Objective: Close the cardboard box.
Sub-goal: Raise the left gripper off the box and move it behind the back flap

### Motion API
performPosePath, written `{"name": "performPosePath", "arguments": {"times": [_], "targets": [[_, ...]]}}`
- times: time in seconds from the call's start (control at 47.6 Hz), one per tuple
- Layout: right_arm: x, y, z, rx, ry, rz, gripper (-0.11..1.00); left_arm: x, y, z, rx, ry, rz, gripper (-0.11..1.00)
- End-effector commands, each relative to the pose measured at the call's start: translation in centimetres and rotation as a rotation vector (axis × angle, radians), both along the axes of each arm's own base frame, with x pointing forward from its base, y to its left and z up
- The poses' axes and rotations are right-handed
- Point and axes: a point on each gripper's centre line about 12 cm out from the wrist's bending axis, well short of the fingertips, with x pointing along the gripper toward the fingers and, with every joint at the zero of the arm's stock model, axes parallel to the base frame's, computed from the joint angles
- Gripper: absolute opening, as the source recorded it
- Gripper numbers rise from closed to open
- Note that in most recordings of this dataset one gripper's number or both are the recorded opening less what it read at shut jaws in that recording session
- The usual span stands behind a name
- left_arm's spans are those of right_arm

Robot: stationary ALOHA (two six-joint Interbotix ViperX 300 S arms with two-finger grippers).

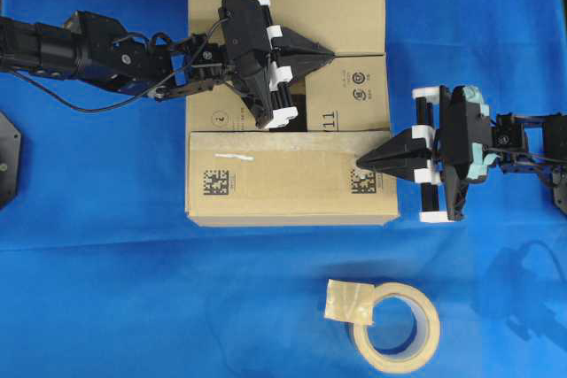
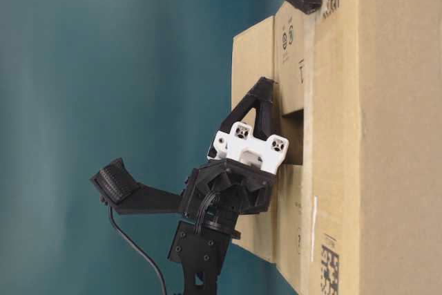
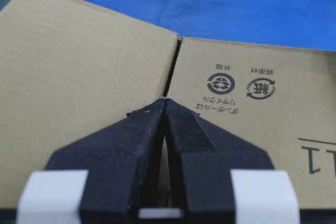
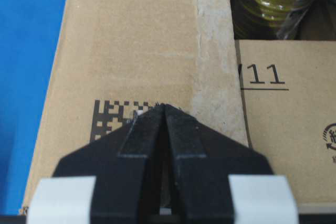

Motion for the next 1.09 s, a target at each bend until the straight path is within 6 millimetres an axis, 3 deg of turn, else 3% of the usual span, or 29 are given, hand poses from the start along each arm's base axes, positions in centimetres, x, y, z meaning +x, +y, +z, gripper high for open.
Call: {"name": "performPosePath", "arguments": {"times": [0.0, 0.252, 0.462, 0.609, 1.071], "targets": [[0.2, -0.1, 0.2, 0.003, -0.006, -0.005, 0.0, 0.1, -0.1, 3.2, 0.008, -0.055, -0.001, 0.0], [0.3, -0.1, 0.4, 0.002, -0.014, -0.006, 0.0, -0.6, 0.4, 9.7, 0.033, -0.098, 0.006, 0.0], [0.3, -0.1, 0.3, 0.002, -0.012, -0.006, 0.0, -1.0, 2.8, 13.6, 0.031, -0.031, 0.052, 0.0], [0.3, -0.1, 0.4, 0.002, -0.014, -0.006, 0.0, -0.5, 5.2, 14.6, 0.041, 0.091, 0.078, 0.0], [0.3, -0.1, 0.4, 0.002, -0.017, -0.006, 0.0, 0.5, 12.2, 13.8, -0.061, 0.486, 0.141, 0.0]]}}
